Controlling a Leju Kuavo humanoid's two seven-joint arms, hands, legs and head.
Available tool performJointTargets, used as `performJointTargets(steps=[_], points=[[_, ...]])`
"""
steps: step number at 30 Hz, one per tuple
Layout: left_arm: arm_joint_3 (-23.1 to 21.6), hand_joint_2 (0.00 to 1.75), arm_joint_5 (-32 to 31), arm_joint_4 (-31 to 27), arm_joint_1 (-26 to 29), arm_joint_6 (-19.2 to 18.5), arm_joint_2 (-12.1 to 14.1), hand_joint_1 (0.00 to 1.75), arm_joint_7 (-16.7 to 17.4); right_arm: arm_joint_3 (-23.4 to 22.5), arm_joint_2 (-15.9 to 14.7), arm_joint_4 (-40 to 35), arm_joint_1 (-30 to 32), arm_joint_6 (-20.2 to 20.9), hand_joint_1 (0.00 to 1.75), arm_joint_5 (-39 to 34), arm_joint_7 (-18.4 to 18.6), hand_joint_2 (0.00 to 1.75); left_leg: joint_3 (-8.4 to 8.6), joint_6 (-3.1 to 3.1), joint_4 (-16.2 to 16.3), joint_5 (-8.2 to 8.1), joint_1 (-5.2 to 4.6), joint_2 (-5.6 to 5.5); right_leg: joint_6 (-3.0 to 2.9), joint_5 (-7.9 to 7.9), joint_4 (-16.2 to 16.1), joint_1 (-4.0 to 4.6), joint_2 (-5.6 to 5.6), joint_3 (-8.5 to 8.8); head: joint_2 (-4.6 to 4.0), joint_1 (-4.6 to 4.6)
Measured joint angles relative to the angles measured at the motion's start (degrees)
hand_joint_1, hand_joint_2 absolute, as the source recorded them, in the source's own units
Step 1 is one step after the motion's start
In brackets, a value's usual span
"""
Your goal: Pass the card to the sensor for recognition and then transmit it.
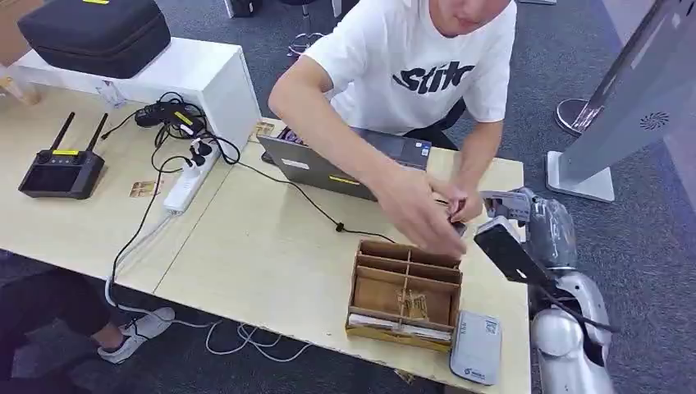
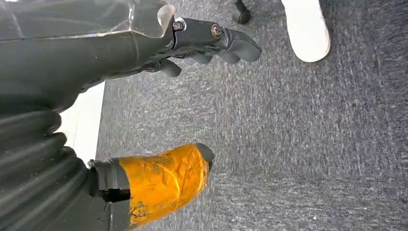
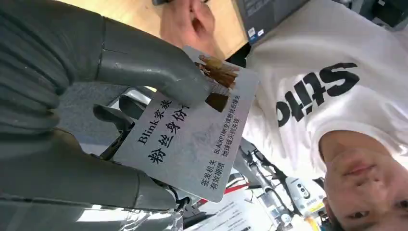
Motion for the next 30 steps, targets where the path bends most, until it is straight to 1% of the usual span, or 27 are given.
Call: performJointTargets(steps=[2, 7, 15, 17, 23, 24, 25, 30], points=[[-0.68, 1.75, 0.0, 0.0, -0.22, -0.22, 0.28, 0.0, 0.0, 0.31, 0.31, 2.78, -2.98, 0.48, 1.75, -0.02, 0.98, 1.75, 0.01, 0.0, 0.0, 0.0, 0.0, 0.02, -0.03, 0.02, 0.0, 0.0, 0.02, -0.01, 0.0, 0.02], [-1.77, 1.75, 0.0, 0.0, -0.47, -0.39, 0.72, 0.0, 0.0, 0.55, 0.92, 6.66, -6.92, 0.61, 1.75, -0.02, 1.73, 1.75, 0.0, 0.01, 0.0, 0.01, 0.0, 0.0, -0.03, 0.03, 0.01, 0.0, 0.0, -0.01, 0.0, 0.02], [-1.94, 1.75, 0.0, 0.0, -0.48, -0.39, 0.76, 0.0, 0.0, 0.57, 0.94, 7.17, -7.38, 0.61, 1.75, -0.02, 1.81, 1.75, 0.0, 0.01, 0.0, 0.01, 0.0, 0.0, -0.03, 0.03, 0.01, 0.0, 0.0, -0.01, 0.0, 0.04], [-2.14, 1.75, 0.0, 0.0, -0.46, -0.39, 0.87, 0.0, 0.02, 0.76, 1.01, 8.24, -8.22, 0.59, 1.75, 0.02, 1.83, 1.75, -0.01, 0.01, 0.0, 0.01, 0.0, -0.03, -0.03, 0.02, 0.0, 0.0, -0.02, -0.01, 0.0, 0.02], [-3.06, 1.75, 0.0, 0.0, -0.46, -0.44, 0.87, 0.0, 0.0, 1.31, 1.92, 10.88, -10.14, 0.61, 1.75, -0.09, 1.79, 1.75, -0.15, 0.03, 0.01, 0.02, 0.0, -0.47, 0.03, -0.03, -0.02, -0.01, -0.42, 0.0, 0.0, 0.02], [-3.19, 1.75, 0.0, 0.0, -0.46, -0.5, 0.9, 0.0, 0.0, 1.31, 1.97, 11.31, -10.52, 0.72, 0.05, -0.43, 1.79, 1.75, -0.15, 0.03, 0.01, 0.02, -0.01, -0.47, 0.03, -0.03, -0.03, -0.02, -0.42, 0.0, 0.0, 0.02], [-3.41, 1.75, 0.0, 0.0, -0.47, -0.52, 0.94, 0.0, 0.02, 1.31, 2.05, 11.84, -10.97, 0.79, 0.0, -0.81, 1.68, 1.75, -0.15, 0.03, 0.01, 0.02, -0.01, -0.45, 0.04, -0.03, -0.03, -0.02, -0.41, -0.01, 0.0, 0.02], [-3.93, 1.75, 0.0, 0.0, -0.54, -0.55, 1.0, 0.0, 0.02, 1.27, 2.51, 12.8, -11.12, 0.46, 0.0, -1.86, -0.07, 1.75, -0.13, 0.03, 0.02, 0.01, -0.04, -0.38, 0.04, -0.03, -0.04, -0.01, -0.35, -0.04, 0.0, 0.02]])
